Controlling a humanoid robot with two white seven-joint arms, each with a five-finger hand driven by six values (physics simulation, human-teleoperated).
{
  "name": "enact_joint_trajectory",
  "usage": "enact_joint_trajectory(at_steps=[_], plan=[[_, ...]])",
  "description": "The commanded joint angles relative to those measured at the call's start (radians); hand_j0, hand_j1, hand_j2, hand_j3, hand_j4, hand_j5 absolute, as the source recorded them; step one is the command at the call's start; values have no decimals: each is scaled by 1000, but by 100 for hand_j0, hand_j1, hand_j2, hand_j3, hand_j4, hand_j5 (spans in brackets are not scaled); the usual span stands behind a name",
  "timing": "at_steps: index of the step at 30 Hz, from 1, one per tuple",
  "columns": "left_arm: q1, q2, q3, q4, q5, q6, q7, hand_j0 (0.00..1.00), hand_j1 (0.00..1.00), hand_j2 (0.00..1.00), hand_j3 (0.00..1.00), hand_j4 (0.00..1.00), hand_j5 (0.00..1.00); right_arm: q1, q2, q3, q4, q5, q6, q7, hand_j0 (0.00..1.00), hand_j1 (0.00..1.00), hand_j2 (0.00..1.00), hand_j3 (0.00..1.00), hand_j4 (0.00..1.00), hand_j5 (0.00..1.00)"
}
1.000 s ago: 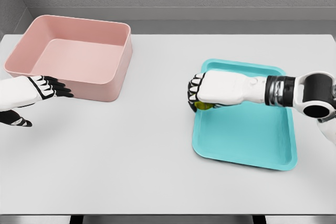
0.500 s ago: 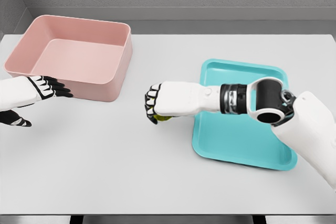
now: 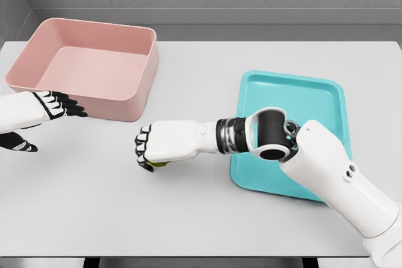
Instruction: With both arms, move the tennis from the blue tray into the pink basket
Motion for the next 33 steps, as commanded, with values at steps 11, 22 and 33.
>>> enact_joint_trajectory(at_steps=[11,22,33], plan=[[2,2,0,0,7,1,0,100,100,100,100,100,100,-11,70,18,126,27,4,-1,39,39,39,39,39,39],[2,2,2,0,7,1,0,100,100,100,100,100,100,-5,70,4,126,30,4,-1,99,99,99,99,99,99],[2,-38,-4,-3,-33,1,-2,100,100,100,100,100,100,44,-63,-206,-96,11,4,-1,100,100,100,100,100,100]])
